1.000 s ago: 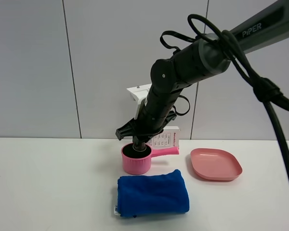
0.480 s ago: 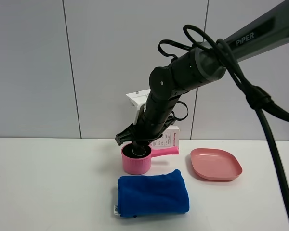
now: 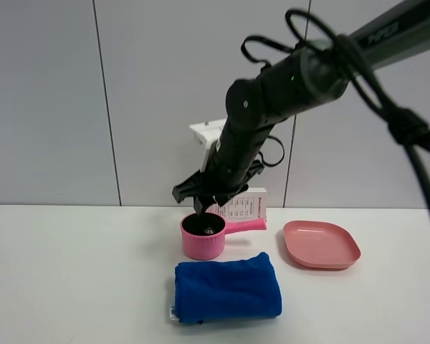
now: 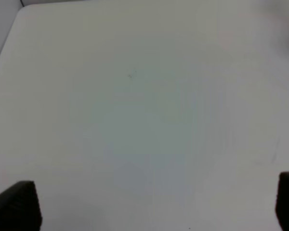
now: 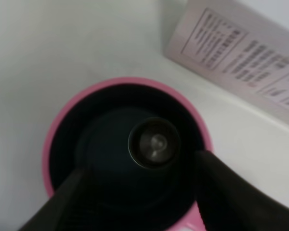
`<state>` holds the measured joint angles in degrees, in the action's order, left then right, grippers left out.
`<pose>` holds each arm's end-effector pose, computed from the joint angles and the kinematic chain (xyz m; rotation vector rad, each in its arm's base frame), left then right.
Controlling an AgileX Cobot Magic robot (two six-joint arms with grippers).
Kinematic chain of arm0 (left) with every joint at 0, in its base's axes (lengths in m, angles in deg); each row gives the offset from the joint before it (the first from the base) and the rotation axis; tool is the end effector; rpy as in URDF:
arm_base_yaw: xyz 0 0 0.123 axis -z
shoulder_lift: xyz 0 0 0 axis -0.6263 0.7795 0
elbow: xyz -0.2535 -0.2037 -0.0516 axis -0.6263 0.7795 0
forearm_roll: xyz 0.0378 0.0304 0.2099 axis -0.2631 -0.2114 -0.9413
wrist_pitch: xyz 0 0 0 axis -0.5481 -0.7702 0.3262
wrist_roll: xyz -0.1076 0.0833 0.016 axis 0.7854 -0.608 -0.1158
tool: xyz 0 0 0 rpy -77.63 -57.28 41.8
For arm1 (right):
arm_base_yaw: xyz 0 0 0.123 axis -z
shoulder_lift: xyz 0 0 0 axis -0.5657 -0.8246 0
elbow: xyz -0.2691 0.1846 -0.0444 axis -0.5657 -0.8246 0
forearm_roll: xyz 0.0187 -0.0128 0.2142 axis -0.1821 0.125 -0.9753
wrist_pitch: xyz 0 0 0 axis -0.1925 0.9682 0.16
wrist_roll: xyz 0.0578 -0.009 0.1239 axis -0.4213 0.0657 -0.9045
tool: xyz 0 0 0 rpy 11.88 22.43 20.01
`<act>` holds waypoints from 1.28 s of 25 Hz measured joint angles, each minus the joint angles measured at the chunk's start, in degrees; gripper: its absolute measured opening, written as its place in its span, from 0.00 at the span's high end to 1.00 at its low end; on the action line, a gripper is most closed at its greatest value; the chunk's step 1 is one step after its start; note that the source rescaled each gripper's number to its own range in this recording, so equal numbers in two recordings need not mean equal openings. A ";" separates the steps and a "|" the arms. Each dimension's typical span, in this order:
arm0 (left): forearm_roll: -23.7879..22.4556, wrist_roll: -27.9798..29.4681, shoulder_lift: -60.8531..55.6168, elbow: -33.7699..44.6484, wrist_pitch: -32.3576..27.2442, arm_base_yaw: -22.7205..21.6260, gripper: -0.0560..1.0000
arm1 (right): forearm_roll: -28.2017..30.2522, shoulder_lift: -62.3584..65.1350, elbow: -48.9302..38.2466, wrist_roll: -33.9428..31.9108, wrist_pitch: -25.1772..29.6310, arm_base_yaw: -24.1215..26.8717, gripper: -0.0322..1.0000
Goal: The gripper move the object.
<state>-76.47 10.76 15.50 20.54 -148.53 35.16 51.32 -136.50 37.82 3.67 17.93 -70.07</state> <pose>-0.0415 0.0002 0.2411 -0.0267 2.0266 0.0925 0.4060 0.2830 0.2143 -0.8225 2.3825 0.1718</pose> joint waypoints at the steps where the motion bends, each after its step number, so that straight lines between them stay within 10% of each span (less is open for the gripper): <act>1: 0.00 0.00 0.00 0.00 0.00 0.00 0.00 | 0.01 2.61 0.00 0.00 1.18 -0.30 0.57; 8: 0.00 0.00 0.00 0.00 0.00 0.00 0.00 | 0.70 16.93 0.35 2.94 11.62 -2.32 0.15; 15: 0.00 0.00 0.00 0.00 0.00 0.00 0.00 | 6.81 25.33 -0.84 2.80 24.57 -2.21 0.11; 24: 0.00 0.00 0.00 0.00 0.00 0.00 0.00 | 0.56 51.17 -31.96 2.80 14.62 7.66 0.11; 32: 0.00 0.00 0.00 0.00 0.00 0.00 0.00 | -0.60 79.08 -49.45 -0.35 20.48 20.13 0.11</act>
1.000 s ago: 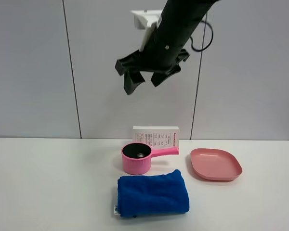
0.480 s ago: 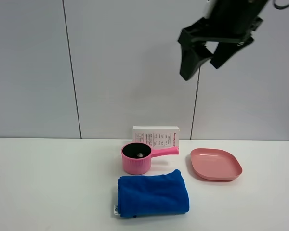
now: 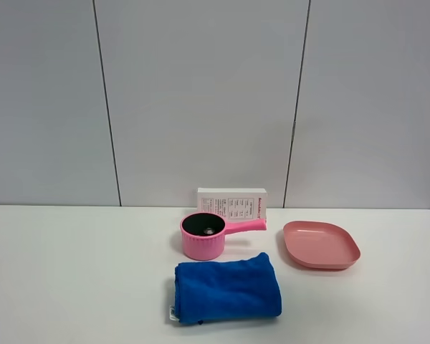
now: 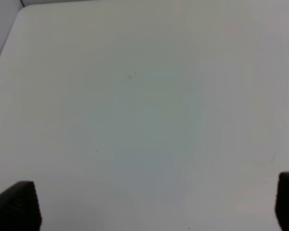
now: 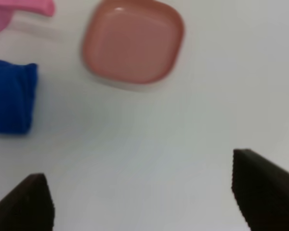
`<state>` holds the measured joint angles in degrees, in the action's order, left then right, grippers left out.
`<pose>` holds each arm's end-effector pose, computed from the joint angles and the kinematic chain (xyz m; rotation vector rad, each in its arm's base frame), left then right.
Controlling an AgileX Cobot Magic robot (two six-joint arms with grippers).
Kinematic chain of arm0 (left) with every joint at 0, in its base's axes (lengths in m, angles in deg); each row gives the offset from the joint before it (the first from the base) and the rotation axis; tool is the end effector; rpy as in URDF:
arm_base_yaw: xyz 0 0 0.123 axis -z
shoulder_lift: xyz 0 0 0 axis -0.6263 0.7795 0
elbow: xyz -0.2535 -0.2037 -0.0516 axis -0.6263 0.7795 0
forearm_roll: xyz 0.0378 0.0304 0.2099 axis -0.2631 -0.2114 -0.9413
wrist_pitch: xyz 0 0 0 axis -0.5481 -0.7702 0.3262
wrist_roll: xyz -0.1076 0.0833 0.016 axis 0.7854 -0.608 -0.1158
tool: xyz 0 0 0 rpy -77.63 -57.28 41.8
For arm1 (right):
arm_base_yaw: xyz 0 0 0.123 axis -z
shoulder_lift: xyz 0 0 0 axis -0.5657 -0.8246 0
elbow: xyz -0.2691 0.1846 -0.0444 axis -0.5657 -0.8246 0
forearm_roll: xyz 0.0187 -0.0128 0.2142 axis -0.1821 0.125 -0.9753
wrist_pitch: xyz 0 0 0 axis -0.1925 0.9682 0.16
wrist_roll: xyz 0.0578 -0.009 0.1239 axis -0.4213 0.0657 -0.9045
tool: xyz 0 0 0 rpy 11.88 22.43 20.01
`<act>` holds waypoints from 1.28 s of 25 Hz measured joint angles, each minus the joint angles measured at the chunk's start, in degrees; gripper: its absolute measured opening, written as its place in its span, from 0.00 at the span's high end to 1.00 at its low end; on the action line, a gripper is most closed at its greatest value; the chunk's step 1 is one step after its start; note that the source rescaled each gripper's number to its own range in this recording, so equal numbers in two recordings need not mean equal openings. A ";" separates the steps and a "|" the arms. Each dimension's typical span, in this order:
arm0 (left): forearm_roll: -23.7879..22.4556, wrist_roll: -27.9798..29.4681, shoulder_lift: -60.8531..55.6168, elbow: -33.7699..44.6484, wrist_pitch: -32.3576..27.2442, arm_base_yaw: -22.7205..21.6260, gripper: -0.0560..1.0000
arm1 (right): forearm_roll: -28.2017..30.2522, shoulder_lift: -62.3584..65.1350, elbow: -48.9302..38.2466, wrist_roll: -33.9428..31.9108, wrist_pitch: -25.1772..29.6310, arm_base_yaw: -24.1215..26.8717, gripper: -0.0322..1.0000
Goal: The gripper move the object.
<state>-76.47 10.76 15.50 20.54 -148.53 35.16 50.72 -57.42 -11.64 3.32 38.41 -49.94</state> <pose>-0.0415 0.0002 0.2411 -0.0267 2.0266 0.0925 0.0907 0.0166 0.3329 -0.3171 2.3314 0.0494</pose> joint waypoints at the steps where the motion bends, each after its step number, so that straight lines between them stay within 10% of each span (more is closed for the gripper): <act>1: 0.00 0.00 0.00 0.00 0.00 0.00 0.00 | 0.00 3.56 -1.08 -0.56 1.23 1.27 0.11; 11: 0.00 0.00 0.00 0.00 0.00 0.00 0.00 | -0.34 29.68 -10.25 -2.27 12.23 12.50 0.00; 32: 0.00 0.00 0.00 0.00 0.00 0.00 0.00 | -3.22 43.06 -18.04 -2.23 7.46 14.34 0.01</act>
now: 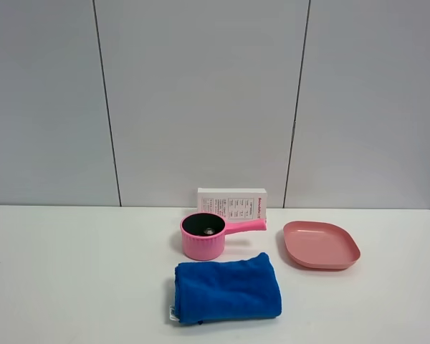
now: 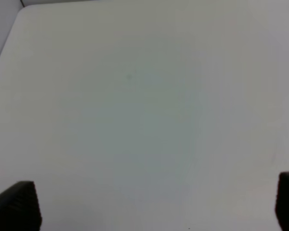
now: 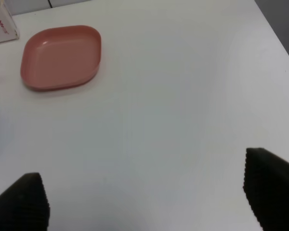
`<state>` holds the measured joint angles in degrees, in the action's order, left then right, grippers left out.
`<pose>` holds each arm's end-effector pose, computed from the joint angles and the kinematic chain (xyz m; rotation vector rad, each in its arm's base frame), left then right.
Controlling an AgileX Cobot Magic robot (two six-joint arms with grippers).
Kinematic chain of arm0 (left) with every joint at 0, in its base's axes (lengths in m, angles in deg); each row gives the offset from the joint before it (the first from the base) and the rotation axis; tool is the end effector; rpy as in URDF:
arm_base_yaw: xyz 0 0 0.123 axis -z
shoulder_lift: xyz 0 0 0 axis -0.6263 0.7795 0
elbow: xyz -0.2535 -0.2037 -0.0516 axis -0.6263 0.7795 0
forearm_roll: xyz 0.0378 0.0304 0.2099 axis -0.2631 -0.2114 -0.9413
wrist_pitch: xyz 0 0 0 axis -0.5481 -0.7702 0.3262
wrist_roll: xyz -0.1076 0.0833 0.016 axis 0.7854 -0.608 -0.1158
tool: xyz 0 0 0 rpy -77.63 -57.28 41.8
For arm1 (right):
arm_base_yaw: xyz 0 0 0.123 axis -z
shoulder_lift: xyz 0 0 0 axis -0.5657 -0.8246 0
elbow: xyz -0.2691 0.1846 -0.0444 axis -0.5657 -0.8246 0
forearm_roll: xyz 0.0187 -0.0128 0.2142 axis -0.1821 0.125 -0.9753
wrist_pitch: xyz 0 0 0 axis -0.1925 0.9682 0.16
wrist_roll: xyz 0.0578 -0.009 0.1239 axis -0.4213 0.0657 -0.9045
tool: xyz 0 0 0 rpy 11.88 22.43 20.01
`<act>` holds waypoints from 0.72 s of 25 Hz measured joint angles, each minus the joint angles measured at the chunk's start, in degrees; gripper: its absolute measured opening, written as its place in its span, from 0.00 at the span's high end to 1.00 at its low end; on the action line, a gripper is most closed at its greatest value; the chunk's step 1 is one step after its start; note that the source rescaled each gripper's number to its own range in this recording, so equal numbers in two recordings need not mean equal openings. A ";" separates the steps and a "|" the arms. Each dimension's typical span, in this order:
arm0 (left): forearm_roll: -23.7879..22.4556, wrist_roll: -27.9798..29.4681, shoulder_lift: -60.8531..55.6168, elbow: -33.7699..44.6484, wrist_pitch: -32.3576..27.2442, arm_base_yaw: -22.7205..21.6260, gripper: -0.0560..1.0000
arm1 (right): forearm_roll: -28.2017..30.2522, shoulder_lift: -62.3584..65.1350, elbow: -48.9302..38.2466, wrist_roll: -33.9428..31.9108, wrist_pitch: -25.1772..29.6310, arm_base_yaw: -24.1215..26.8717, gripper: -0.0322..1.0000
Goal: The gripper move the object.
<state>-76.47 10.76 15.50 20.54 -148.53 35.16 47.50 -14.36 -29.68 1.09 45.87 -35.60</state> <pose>-0.0415 0.0002 0.2411 -0.0267 2.0266 0.0925 -0.0403 -0.0031 0.2360 0.0407 2.0486 0.0266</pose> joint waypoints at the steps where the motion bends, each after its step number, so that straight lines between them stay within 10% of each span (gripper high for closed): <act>1: 0.00 0.00 0.00 0.00 0.00 0.00 0.00 | 0.00 0.00 0.00 0.00 0.00 0.00 0.01; 18: 0.00 0.00 0.00 0.00 0.00 0.00 0.00 | 0.00 0.00 0.00 0.00 0.00 0.00 0.01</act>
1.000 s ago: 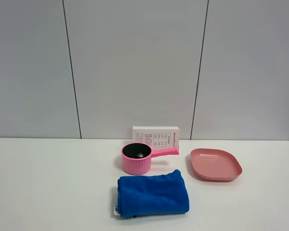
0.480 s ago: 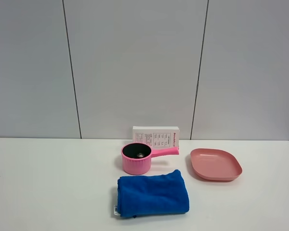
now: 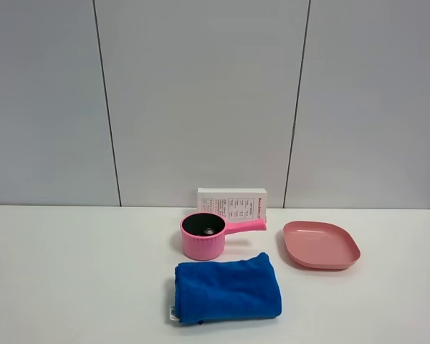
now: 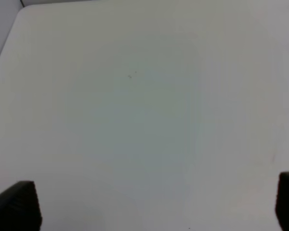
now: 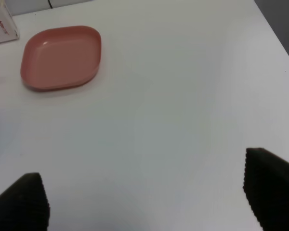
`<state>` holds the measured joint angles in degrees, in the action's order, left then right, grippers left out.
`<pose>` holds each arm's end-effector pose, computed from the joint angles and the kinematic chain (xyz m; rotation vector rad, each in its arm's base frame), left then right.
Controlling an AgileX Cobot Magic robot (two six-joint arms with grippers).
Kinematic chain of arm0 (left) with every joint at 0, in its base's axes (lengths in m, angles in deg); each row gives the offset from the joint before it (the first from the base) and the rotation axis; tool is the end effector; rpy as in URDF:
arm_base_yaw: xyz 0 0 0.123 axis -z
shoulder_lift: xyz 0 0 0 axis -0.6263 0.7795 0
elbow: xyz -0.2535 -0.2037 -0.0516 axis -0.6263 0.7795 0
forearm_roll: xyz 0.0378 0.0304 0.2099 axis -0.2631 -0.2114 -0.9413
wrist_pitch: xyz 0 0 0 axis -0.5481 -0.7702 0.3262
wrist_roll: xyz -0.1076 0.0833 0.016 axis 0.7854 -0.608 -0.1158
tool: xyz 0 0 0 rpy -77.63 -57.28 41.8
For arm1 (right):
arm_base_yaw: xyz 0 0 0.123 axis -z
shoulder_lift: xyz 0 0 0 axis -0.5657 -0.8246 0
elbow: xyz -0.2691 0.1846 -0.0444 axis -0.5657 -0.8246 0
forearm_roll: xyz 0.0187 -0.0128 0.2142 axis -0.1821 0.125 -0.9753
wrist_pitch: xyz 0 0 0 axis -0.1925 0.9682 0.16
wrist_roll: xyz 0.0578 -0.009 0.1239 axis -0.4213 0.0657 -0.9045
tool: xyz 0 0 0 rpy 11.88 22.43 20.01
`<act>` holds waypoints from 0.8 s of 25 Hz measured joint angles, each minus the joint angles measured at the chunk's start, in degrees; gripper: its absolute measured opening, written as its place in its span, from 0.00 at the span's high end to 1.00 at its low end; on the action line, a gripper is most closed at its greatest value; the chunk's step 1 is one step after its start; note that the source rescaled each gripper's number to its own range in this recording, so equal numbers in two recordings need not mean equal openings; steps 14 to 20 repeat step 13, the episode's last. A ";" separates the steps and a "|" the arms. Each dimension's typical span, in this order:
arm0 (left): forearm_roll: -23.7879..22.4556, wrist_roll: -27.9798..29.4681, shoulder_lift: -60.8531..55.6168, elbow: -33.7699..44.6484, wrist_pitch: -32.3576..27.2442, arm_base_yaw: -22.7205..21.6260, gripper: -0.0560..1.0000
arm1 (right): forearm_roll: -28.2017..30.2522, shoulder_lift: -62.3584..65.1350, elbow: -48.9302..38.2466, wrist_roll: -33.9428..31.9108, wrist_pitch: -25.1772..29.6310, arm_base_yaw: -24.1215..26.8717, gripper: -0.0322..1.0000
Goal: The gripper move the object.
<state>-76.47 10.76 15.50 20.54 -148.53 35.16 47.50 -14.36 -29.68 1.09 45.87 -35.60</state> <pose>-0.0415 0.0002 0.2411 -0.0267 2.0266 0.0925 -0.0403 -0.0031 0.2360 0.0407 2.0486 0.0266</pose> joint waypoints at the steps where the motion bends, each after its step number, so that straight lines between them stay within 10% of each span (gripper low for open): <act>1: 0.00 0.00 0.00 0.00 0.00 0.00 0.00 | 0.00 0.00 0.00 0.00 0.00 0.00 0.01; 20: 0.00 0.00 0.00 0.00 0.00 0.00 0.00 | 0.00 0.00 0.00 0.00 0.00 0.00 0.01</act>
